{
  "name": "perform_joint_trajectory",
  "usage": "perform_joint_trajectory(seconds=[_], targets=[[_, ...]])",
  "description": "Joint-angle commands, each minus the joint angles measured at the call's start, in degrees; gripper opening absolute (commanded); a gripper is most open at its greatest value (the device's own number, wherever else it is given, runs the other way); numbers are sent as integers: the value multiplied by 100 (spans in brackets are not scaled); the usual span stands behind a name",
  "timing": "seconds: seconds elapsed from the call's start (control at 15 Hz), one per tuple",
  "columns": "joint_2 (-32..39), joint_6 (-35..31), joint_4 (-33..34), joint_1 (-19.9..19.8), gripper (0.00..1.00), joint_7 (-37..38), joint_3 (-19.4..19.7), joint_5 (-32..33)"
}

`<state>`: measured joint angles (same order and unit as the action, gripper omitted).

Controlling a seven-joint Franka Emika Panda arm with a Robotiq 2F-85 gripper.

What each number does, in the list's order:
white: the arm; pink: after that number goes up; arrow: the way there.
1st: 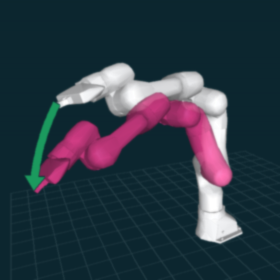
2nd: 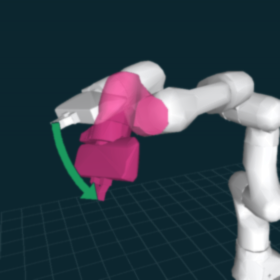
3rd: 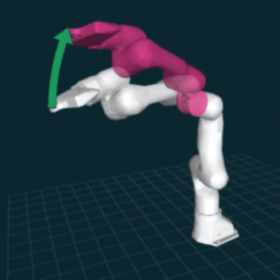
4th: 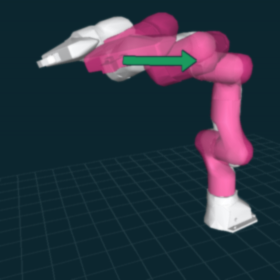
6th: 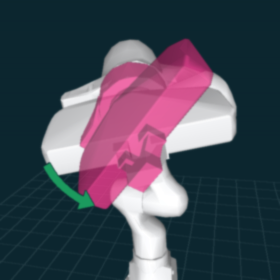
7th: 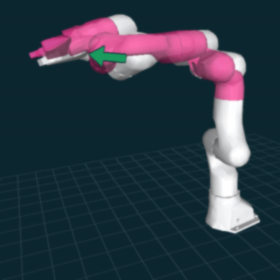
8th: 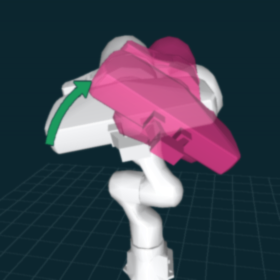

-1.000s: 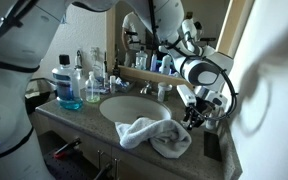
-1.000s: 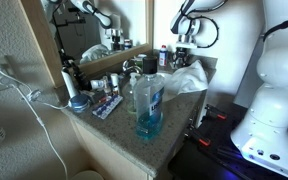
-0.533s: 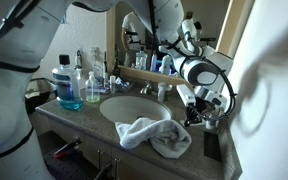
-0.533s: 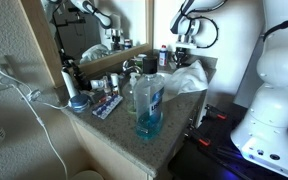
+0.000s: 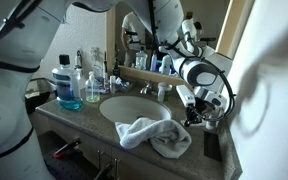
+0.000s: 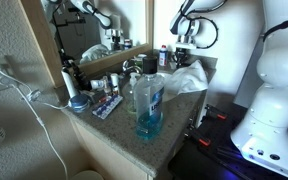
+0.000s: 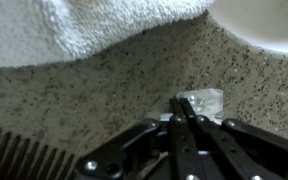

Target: Move the white object near the white tube to the left

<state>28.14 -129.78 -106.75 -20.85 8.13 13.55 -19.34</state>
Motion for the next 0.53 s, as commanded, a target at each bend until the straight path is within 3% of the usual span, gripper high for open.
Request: perform_joint_trajectory(seconds=[0.0, 0.47], targets=[[-203, -180, -209, 5, 4, -17, -59, -89], [-696, -79, -424, 15, 2, -102, -196, -352]])
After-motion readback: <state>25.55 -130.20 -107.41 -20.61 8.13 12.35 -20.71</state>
